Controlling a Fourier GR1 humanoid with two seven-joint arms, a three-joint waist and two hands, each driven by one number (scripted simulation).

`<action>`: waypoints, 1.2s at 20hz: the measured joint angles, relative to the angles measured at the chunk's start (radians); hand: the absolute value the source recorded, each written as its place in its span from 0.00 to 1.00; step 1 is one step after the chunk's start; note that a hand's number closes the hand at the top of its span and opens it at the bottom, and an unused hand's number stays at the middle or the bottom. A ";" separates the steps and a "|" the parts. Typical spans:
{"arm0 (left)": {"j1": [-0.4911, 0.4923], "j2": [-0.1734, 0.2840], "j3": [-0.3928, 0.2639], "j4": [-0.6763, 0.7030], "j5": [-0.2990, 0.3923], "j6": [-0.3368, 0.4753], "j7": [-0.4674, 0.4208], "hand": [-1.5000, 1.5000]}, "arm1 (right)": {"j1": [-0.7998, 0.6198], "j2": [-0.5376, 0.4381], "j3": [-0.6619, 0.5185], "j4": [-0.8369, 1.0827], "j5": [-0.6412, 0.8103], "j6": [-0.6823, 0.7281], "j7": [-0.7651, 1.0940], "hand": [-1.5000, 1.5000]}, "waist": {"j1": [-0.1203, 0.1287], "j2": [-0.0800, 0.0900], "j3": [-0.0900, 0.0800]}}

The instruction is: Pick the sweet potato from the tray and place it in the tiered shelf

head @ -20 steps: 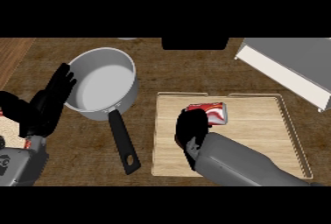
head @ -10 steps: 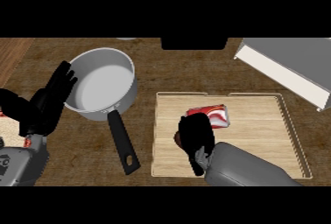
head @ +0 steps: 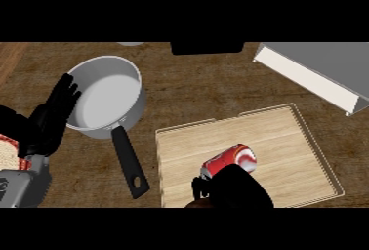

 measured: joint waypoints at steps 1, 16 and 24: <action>0.001 0.000 0.002 0.000 0.000 0.001 0.002 0.50 | 0.027 -0.010 -0.028 -0.046 -0.019 -0.035 -0.023 1.00 | -0.003 0.001 0.000; -0.017 -0.016 0.002 -0.002 -0.015 -0.016 0.009 0.50 | 0.276 -0.293 -0.790 -0.506 -0.497 -0.155 -0.103 1.00 | 0.024 0.010 -0.002; -0.033 -0.034 0.008 0.022 -0.035 -0.037 -0.001 0.50 | 0.188 -0.398 -1.165 -0.280 -0.719 -0.008 -0.121 1.00 | 0.045 0.012 -0.003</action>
